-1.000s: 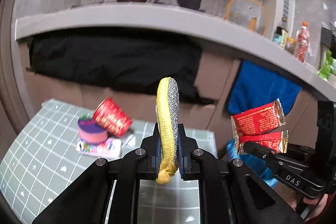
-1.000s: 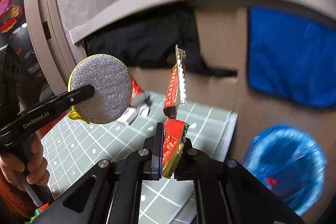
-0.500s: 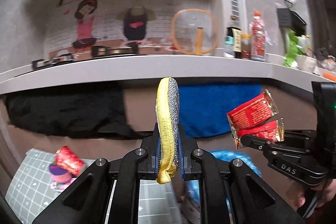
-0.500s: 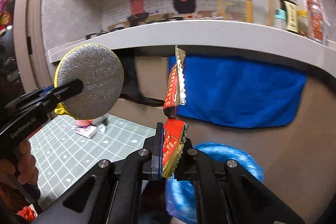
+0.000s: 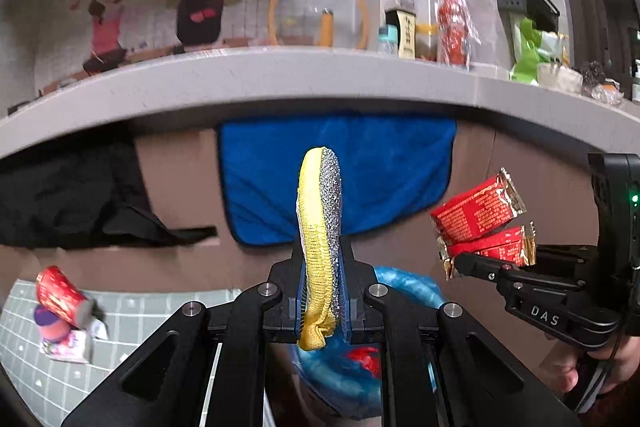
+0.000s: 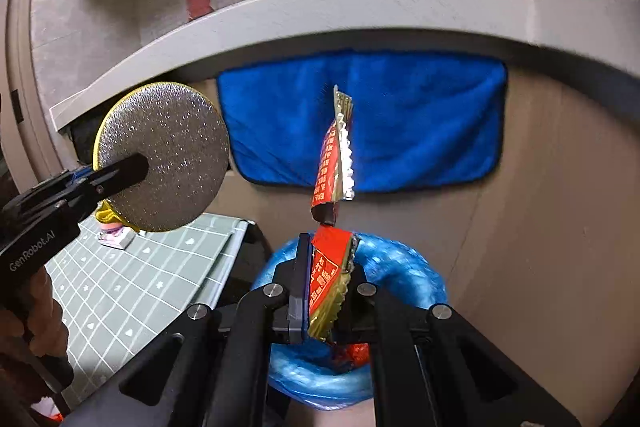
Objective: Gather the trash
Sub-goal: 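Carry the scrubber and packets over the bin and open both tools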
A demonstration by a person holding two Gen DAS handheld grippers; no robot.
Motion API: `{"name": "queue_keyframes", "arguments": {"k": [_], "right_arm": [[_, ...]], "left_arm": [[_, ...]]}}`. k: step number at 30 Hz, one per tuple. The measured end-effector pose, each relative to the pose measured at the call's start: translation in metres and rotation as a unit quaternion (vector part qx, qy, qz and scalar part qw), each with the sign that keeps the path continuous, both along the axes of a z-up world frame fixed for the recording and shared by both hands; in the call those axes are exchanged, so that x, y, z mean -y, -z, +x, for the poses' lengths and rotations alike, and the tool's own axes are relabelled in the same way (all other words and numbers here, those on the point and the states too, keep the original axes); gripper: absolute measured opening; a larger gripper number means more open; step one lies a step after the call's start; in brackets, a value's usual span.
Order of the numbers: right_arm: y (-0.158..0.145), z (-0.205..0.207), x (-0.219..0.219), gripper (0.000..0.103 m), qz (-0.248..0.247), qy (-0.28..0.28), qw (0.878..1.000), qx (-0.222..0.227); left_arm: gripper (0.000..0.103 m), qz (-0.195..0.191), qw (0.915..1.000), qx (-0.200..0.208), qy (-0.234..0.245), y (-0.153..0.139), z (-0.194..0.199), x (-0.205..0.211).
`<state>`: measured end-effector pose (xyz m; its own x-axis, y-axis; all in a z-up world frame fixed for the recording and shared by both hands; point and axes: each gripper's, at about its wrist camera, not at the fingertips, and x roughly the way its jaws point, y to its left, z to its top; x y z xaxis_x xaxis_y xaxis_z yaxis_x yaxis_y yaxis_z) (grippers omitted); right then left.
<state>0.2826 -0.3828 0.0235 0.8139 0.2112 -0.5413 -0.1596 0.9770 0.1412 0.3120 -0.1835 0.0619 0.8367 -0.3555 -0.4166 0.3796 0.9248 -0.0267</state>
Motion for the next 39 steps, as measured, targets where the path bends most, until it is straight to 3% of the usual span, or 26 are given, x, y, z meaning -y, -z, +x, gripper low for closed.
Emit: {"name": "queue_keyframes", "arguments": {"k": [14, 26, 39], "right_arm": [[0.034, 0.023, 0.013, 0.006, 0.011, 0.009, 0.999, -0.042], [0.07, 0.05, 0.017, 0.006, 0.021, 0.012, 0.996, -0.082], [0.097, 0.071, 0.017, 0.007, 0.03, 0.009, 0.993, -0.111]], "left_arm": [[0.014, -0.001, 0.9978, -0.066, 0.012, 0.046, 0.032, 0.019], [0.014, -0.01, 0.991, -0.131, 0.024, 0.084, 0.056, 0.023], [0.014, 0.001, 0.985, -0.17, 0.028, 0.117, 0.069, 0.029]]}}
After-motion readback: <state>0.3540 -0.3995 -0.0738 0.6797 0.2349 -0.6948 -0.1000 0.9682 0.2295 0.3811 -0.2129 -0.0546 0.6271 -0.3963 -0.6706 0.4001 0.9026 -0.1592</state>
